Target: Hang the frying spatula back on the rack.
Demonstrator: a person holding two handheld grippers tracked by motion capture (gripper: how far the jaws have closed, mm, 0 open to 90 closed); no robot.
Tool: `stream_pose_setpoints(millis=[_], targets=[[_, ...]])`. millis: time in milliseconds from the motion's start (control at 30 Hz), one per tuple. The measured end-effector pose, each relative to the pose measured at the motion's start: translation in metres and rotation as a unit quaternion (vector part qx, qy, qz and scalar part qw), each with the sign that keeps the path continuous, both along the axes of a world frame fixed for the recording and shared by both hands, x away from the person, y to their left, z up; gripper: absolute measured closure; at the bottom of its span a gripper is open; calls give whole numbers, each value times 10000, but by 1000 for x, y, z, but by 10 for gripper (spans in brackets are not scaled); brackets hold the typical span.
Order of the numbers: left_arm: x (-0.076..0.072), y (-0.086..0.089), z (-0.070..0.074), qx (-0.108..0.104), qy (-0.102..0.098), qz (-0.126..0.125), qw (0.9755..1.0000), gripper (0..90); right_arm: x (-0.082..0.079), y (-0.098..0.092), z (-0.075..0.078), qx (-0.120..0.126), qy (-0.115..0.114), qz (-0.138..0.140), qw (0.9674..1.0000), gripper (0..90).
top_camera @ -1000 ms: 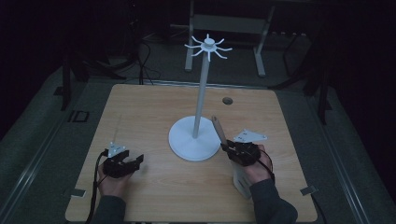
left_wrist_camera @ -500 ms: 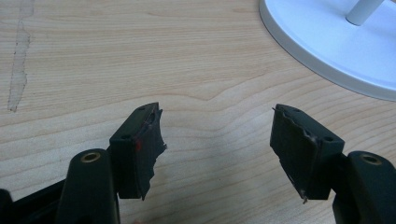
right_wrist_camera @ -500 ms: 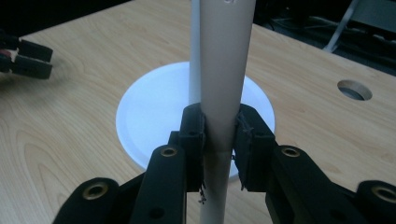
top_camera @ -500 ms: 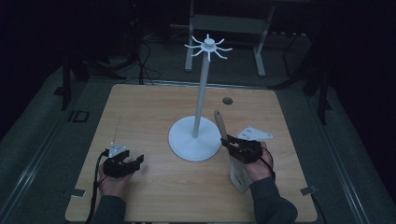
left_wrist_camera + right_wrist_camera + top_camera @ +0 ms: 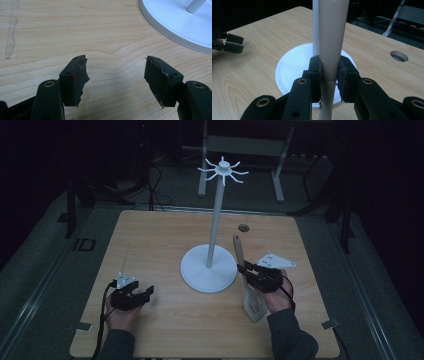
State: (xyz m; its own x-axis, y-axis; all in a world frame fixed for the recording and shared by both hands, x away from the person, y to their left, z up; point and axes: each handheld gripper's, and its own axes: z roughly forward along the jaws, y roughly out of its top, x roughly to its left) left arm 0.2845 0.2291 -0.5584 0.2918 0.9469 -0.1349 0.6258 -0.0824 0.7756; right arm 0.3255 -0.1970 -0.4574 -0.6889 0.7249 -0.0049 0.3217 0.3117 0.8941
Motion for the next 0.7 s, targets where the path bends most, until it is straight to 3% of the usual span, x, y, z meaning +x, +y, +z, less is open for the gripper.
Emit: stream_pose_setpoints(millis=[700], targets=[[0,1,0,-18,-10,15,10000,346,-2,3,15,312,-372,91,9988,745]])
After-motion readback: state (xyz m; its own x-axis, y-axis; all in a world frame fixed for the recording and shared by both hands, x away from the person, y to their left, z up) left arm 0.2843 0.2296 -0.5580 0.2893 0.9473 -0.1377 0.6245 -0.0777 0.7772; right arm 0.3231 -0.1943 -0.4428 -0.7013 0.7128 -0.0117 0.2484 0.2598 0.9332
